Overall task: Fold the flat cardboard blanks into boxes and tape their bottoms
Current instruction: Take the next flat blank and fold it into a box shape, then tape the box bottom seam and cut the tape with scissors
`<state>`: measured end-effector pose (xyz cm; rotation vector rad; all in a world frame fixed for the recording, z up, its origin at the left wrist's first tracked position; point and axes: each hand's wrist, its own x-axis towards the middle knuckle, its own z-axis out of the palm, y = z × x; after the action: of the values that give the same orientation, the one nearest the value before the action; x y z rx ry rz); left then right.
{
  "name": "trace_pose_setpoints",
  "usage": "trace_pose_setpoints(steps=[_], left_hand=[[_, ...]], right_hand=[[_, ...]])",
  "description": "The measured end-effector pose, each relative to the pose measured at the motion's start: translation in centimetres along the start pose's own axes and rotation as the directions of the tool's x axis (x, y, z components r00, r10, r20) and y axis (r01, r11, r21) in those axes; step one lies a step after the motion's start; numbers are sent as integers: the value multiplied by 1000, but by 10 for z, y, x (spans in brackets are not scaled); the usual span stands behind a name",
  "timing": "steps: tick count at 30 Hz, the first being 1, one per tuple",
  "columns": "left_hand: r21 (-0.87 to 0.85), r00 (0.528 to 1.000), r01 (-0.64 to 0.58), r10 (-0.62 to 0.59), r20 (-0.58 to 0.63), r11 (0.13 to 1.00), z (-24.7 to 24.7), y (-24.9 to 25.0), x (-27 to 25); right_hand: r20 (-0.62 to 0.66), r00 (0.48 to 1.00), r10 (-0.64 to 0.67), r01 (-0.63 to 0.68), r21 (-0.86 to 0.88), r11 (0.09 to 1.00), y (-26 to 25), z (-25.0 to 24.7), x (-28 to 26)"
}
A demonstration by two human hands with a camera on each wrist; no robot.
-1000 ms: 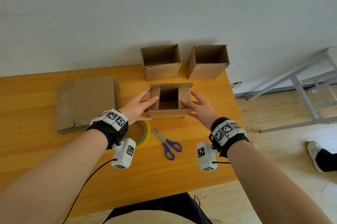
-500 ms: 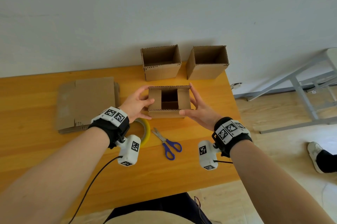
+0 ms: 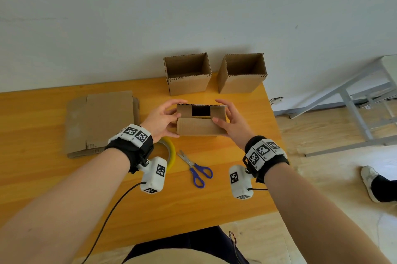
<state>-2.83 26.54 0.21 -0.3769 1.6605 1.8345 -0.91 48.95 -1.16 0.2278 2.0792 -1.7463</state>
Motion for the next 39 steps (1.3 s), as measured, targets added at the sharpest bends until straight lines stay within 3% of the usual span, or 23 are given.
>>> trace_pose_setpoints(steps=[8, 10, 13, 16, 19, 21, 23, 33, 36, 39], left_hand=[[44, 999, -36, 35, 24, 998, 6, -1, 6], [45, 997, -77, 77, -10, 996, 6, -3, 8], [57, 990, -114, 118, -71, 992, 9, -4, 11], [103, 985, -130, 140, -97, 986, 14, -2, 12], [113, 981, -133, 148, -129, 985, 15, -1, 13], [121, 977, -139, 156, -144, 983, 16, 0, 11], [129, 975, -138, 158, -157, 982, 16, 1, 9], [312, 969, -174, 219, -114, 934, 1, -12, 2], [517, 962, -102, 216, -165, 850, -13, -31, -4], [726, 975, -47, 189, -116, 686, -27, -51, -11]], right_hand=[[-62, 997, 35, -32, 44, 999, -9, -5, 4], [-94, 996, 3, -5, -21, 1000, -9, -5, 6], [-176, 974, -144, 97, -251, 963, -9, -2, 9], [-158, 943, -292, 162, -547, 821, -14, 5, 10], [11, 927, -374, 216, -833, 510, -15, 10, 10], [115, 907, -404, 269, -898, 349, -12, 11, 8], [180, 892, -414, 311, -910, 275, -9, 11, 6], [200, 897, -395, 340, -882, 326, 3, 16, 3], [203, 896, -395, 339, -886, 316, 2, 18, 2], [210, 891, -402, 347, -886, 307, 2, 20, 1]])
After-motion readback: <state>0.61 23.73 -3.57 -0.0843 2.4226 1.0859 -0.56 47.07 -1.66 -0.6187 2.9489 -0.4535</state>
